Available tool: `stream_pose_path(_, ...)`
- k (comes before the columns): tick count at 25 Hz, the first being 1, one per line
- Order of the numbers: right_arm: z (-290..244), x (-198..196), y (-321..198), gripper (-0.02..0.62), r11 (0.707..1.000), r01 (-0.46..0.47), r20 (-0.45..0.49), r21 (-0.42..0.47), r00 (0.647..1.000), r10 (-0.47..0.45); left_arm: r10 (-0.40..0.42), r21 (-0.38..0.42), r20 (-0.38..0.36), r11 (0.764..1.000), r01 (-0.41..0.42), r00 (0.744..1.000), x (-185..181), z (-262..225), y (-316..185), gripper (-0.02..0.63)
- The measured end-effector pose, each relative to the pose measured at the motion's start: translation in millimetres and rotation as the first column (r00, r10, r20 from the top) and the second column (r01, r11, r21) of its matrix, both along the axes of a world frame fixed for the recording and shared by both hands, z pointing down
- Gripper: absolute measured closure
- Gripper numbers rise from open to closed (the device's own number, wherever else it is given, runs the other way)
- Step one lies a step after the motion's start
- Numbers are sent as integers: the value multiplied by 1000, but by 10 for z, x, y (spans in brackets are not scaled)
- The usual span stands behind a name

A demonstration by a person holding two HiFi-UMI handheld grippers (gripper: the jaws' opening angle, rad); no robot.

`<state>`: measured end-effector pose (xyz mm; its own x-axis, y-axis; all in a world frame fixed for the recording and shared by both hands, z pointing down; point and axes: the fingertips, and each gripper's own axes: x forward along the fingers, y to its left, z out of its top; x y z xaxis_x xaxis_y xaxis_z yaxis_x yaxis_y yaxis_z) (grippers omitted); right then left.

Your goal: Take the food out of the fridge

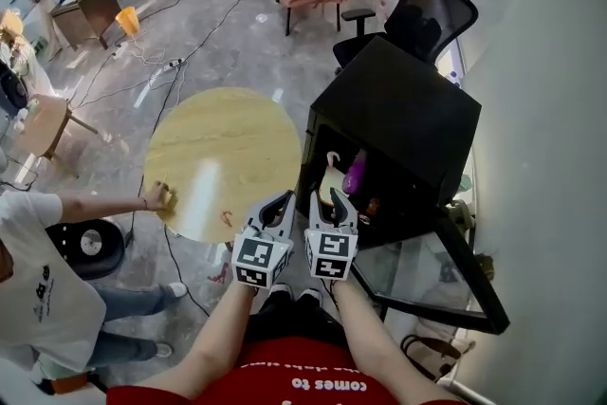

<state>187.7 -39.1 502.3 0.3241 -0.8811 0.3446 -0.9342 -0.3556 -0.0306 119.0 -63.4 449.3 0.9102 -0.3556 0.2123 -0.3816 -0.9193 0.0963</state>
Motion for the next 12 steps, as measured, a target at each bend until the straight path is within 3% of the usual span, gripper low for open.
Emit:
stream_pose_path(8, 221, 399, -477, 442, 991, -112, 62, -67, 991, 117, -5, -6, 32, 1000, 5, 999, -66, 80, -152, 603)
stream_pose_path(12, 374, 529, -565, 442, 972, -153, 41, -177, 986, 162, -18, -17, 48, 1000, 19, 999, -99, 137, -279, 603)
